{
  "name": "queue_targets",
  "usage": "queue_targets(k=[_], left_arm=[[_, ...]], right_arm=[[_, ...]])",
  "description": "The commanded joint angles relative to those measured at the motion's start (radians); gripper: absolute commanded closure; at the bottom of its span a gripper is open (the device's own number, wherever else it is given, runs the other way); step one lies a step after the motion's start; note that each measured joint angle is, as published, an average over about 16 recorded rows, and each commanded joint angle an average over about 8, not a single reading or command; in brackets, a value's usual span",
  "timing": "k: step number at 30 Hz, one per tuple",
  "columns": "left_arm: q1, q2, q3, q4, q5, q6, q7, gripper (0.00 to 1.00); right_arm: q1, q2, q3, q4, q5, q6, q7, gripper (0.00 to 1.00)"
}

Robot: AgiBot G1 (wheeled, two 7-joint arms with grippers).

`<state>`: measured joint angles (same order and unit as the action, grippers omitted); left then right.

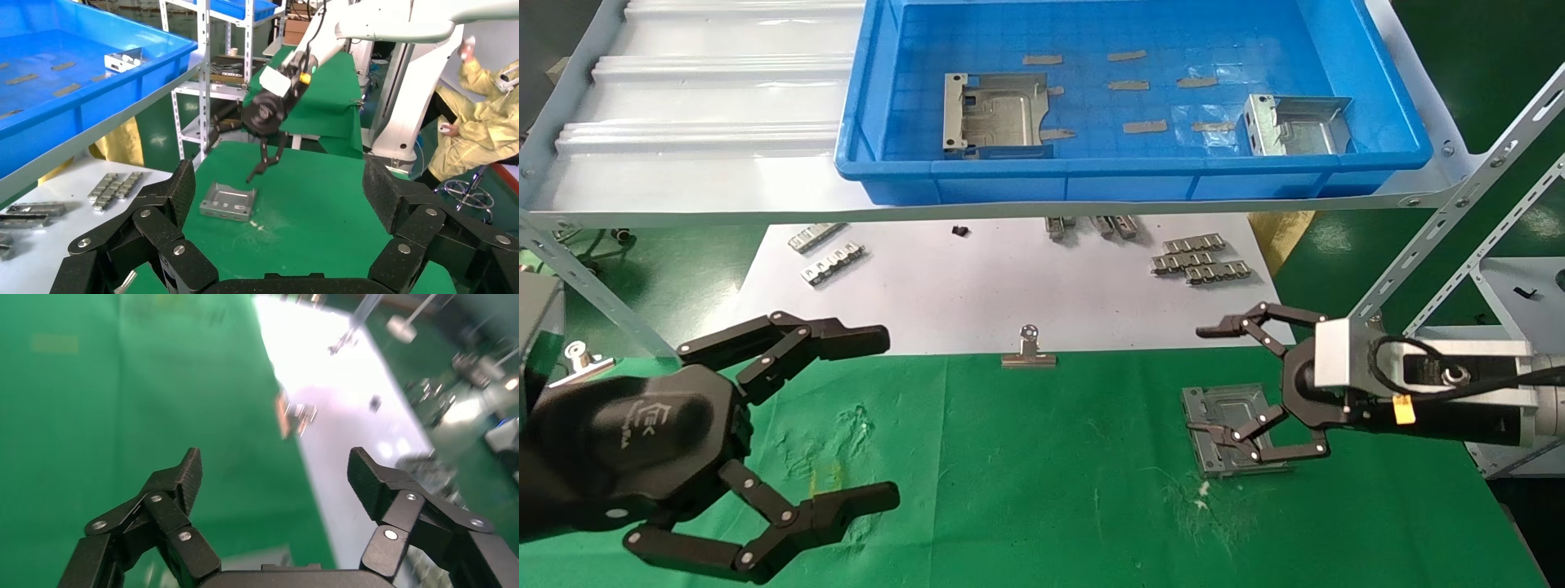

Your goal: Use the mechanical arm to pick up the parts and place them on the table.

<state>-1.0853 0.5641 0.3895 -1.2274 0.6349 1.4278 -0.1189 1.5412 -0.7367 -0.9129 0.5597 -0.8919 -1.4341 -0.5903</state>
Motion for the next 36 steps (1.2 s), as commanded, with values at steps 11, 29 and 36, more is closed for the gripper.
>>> queue_targets(k=[11,29,36], left_arm=[[0.0,0.0,0.0,0.0,0.0,0.0,0.0,0.0],[0.0,0.0,0.0,0.0,0.0,0.0,0.0,0.0],[0.0,0.0,0.0,0.0,0.0,0.0,0.0,0.0]], right_arm=[[-0.091,0.024,0.123,0.141,0.031,-0.012,0.151,0.0],[-0.24,0.064,0.325,0.372,0.083,-0.031,0.399,0.0],[-0.298,0.08,0.404,0.462,0.103,-0.039,0.496,0.0]])
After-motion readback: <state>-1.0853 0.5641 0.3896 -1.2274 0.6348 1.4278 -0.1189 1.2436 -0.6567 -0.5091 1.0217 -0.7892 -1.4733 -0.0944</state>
